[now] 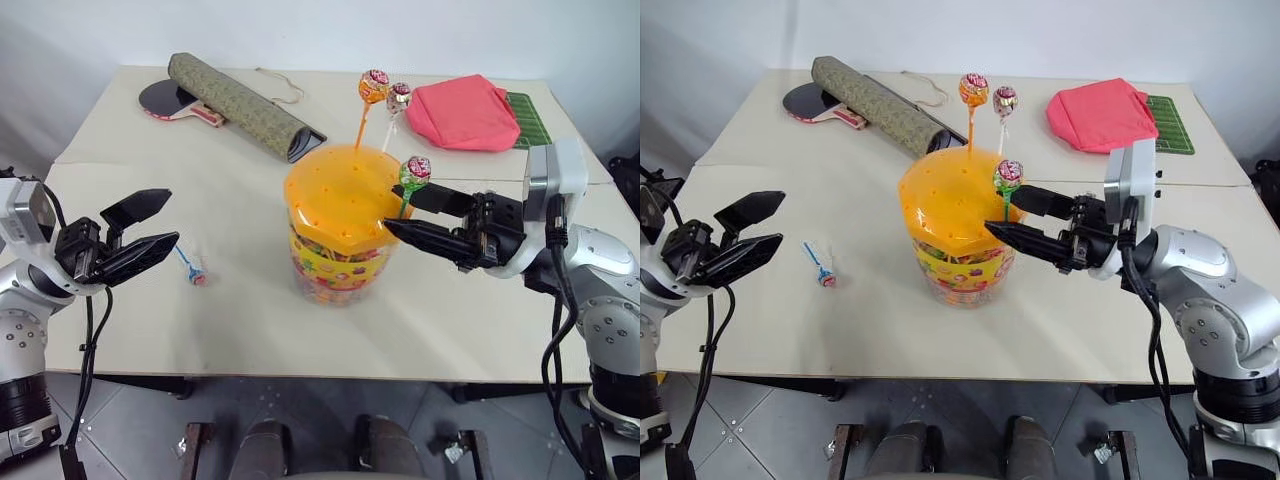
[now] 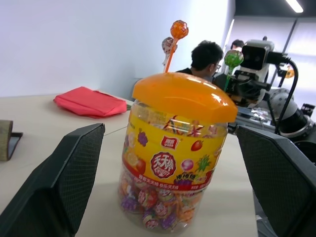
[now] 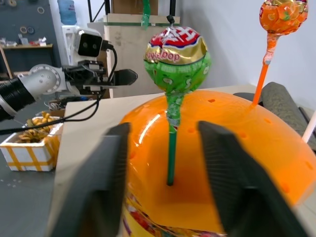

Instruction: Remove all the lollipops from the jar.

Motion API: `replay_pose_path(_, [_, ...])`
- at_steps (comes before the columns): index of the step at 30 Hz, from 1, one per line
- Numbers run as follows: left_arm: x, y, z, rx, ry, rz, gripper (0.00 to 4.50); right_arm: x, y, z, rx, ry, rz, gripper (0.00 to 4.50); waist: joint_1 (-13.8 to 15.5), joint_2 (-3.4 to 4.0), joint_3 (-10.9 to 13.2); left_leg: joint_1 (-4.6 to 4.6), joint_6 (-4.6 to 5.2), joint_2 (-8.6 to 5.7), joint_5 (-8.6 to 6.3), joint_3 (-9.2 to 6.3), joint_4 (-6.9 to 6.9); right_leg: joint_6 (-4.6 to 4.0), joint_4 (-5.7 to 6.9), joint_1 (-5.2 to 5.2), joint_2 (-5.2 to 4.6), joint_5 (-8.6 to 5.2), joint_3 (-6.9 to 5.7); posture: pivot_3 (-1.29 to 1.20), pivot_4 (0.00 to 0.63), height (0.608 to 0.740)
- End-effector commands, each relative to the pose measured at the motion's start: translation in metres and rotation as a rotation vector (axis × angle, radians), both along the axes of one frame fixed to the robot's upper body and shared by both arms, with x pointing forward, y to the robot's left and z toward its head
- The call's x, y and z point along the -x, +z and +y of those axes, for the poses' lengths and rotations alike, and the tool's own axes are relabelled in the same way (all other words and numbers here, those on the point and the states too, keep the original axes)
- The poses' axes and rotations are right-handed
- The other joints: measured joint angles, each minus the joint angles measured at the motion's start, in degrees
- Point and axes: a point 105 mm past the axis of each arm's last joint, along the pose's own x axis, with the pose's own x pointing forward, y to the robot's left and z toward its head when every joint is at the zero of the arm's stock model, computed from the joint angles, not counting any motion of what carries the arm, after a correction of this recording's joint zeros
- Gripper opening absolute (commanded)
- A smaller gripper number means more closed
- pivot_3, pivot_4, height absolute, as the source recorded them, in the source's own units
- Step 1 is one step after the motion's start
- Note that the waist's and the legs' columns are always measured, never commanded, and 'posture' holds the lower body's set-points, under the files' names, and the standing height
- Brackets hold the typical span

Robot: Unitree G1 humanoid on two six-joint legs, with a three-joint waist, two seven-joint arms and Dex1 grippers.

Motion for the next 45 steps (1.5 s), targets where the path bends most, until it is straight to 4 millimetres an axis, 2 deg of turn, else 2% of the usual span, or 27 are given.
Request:
replay_pose_path(1, [0.006, 0.01, -0.01, -0.001, -0.053, -0.056, 4.5, 0.002, 0.007, 0.001, -0.014, 0.015, -0.058, 0.75, 0.0, 0.0, 0.0, 0.0, 0.0, 0.0, 0.0, 0.0, 0.0, 0.0, 0.0, 0.0, 0.0, 0.0, 0.0, 0.0, 0.15, 0.74])
replay_pose_path(3, [0.006, 0.011, -0.013, -0.007, -0.068, -0.059, 4.5, 0.001, 0.008, -0.001, -0.032, 0.018, -0.053, 0.06, 0.1, 0.0, 0.0, 0.0, 0.0, 0.0, 0.0, -0.01, 0.0, 0.0, 0.0, 0.01, 0.0, 0.0, 0.0, 0.0, 0.15, 0.74])
replay_pose_path(7, [0.004, 0.007, -0.018, -0.046, -0.106, -0.068, 4.5, 0.005, 0.029, -0.011, -0.187, 0.078, -0.047, 0.01, 0.0, 0.0, 0.0, 0.0, 0.0, -0.01, 0.0, 0.0, 0.0, 0.0, 0.0, 0.0, 0.01, 0.0, 0.0, 0.0, 0.15, 0.74])
replay_pose_path(10, [0.001, 0.01, -0.022, -0.061, -0.135, -0.088, 4.5, 0.015, 0.055, -0.028, -0.281, 0.115, -0.013, 0.01, 0.2, 0.0, 0.0, -0.01, 0.0, -0.01, 0.0, 0.0, 0.0, 0.0, -0.01, 0.0, 0.01, 0.0, -0.01, 0.0, 0.15, 0.74])
replay_pose_path(13, [-0.001, 0.008, -0.029, -0.113, -0.163, -0.124, 4.5, 0.002, 0.08, -0.061, -0.355, -0.033, 0.105, 0.01, 0.2, 0.0, 0.0, -0.02, 0.01, -0.02, 0.0, -0.02, 0.04, 0.0, -0.03, 0.04, 0.0, 0.0, -0.02, 0.0, 0.15, 0.74])
replay_pose_path(15, [-0.003, 0.003, -0.034, -0.164, -0.167, -0.152, 4.5, -0.015, 0.077, -0.081, -0.305, -0.208, 0.182, 0.01, 0.2, 0.0, 0.0, 0.0, 0.01, -0.01, -0.01, -0.01, 0.02, 0.0, -0.04, 0.04, 0.01, 0.0, -0.02, 0.0, 0.15, 0.74])
replay_pose_path(17, [0.0, -0.006, -0.044, -0.259, -0.202, -0.207, 4.5, -0.042, 0.015, -0.129, 0.057, -0.613, 0.373, 0.01, 0.6, 0.01, 0.0, -0.03, 0.01, -0.01, -0.01, 0.01, -0.01, 0.0, -0.06, 0.02, 0.01, 0.0, -0.02, 0.0, 0.15, 0.74])
replay_pose_path(19, [0.002, -0.011, -0.049, -0.283, -0.229, -0.228, 4.5, -0.046, -0.012, -0.16, 0.206, -0.79, 0.43, 0.01, 0.4, -0.33, -0.2, -0.03, 0.03, -0.01, -0.02, 0.0, -0.12, -0.01, -0.11, 0.03, 0.0, 0.0, -0.05, 0.0, 0.15, 0.74])
replay_pose_path(20, [0.002, -0.016, -0.052, -0.311, -0.239, -0.24, 4.5, -0.046, -0.023, -0.166, 0.233, -0.824, 0.472, 0.01, 0.3, -0.33, -0.2, -0.06, 0.04, 0.0, -0.02, 0.04, -0.12, 0.0, -0.21, 0.03, 0.01, 0.0, -0.07, 0.0, 0.15, 0.74])
replay_pose_path(24, [0.006, -0.038, -0.053, -0.429, -0.28, -0.231, 4.5, -0.045, -0.086, -0.186, 0.486, -0.904, 0.587, 0.01, -1.0, -0.1, -0.2, -0.01, 0.07, 0.02, -0.04, 0.36, -0.11, 0.01, -0.28, -0.04, -0.02, 0.01, 0.01, 0.0, 0.15, 0.74])
replay_pose_path(30, [0.004, -0.027, -0.051, -0.359, -0.242, -0.218, 4.5, -0.05, -0.121, -0.203, 0.584, -0.926, 0.6, 0.01, -1.2, -0.05, -0.2, -0.04, 0.07, 0.04, -0.04, 0.31, -0.1, 0.01, -0.26, -0.07, -0.02, 0.01, 0.0, 0.0, 0.15, 0.74])
replay_pose_path(33, [0.005, -0.026, -0.05, -0.356, -0.237, -0.214, 4.5, -0.047, -0.128, -0.201, 0.581, -0.864, 0.641, 0.67, -1.0, -0.05, -0.2, -0.05, 0.07, 0.02, -0.04, 0.28, -0.08, 0.01, -0.27, -0.04, -0.03, 0.01, -0.01, 0.0, 0.15, 0.74])
replay_pose_path(37, [0.006, -0.022, -0.05, -0.324, -0.22, -0.207, 4.5, -0.049, -0.118, -0.196, 0.529, -0.806, 0.58, 1.94, -1.1, -0.05, -0.2, -0.05, 0.07, 0.03, -0.04, 0.26, -0.06, 0.02, -0.28, -0.02, -0.03, 0.01, -0.03, 0.0, 0.15, 0.74])
replay_pose_path(38, [0.005, -0.018, -0.049, -0.295, -0.207, -0.206, 4.5, -0.049, -0.107, -0.192, 0.498, -0.754, 0.513, 2.38, -1.1, -0.04, -0.2, -0.04, 0.07, 0.03, -0.04, 0.26, -0.06, 0.02, -0.26, -0.02, -0.03, 0.01, -0.03, 0.0, 0.15, 0.74])
replay_pose_path(41, [0.004, -0.009, -0.048, -0.239, -0.183, -0.204, 4.5, -0.046, -0.087, -0.183, 0.441, -0.659, 0.393, 3.27, -1.1, -0.04, -0.1, -0.04, 0.07, 0.03, -0.04, 0.25, -0.06, 0.02, -0.27, -0.02, -0.03, 0.01, -0.03, 0.0, 0.15, 0.74])
replay_pose_path(42, [0.001, 0.007, -0.045, -0.131, -0.139, -0.208, 4.5, -0.047, -0.059, -0.167, 0.323, -0.574, 0.277, 3.59, -1.1, -0.04, -0.2, -0.03, 0.07, 0.03, -0.04, 0.24, -0.06, 0.02, -0.26, 0.0, -0.03, 0.01, -0.04, 0.0, 0.15, 0.74])
replay_pose_path(43, [-0.001, 0.017, -0.041, -0.049, -0.113, -0.206, 4.5, -0.045, -0.035, -0.154, 0.223, -0.497, 0.184, 3.59, -1.1, -0.05, -0.1, -0.03, 0.07, 0.03, -0.04, 0.23, -0.06, 0.02, -0.27, 0.01, -0.03, 0.01, -0.04, 0.0, 0.15, 0.74])
replay_pose_path(45, [-0.003, 0.027, -0.037, 0.034, -0.089, -0.195, 4.5, -0.04, -0.012, -0.142, 0.121, -0.417, 0.092, 3.59, -1.2, -0.03, -0.1, -0.03, 0.06, 0.1, -0.04, 0.16, 0.07, 0.03, -0.26, 0.06, -0.02, 0.02, -0.07, 0.0, 0.15, 0.74])
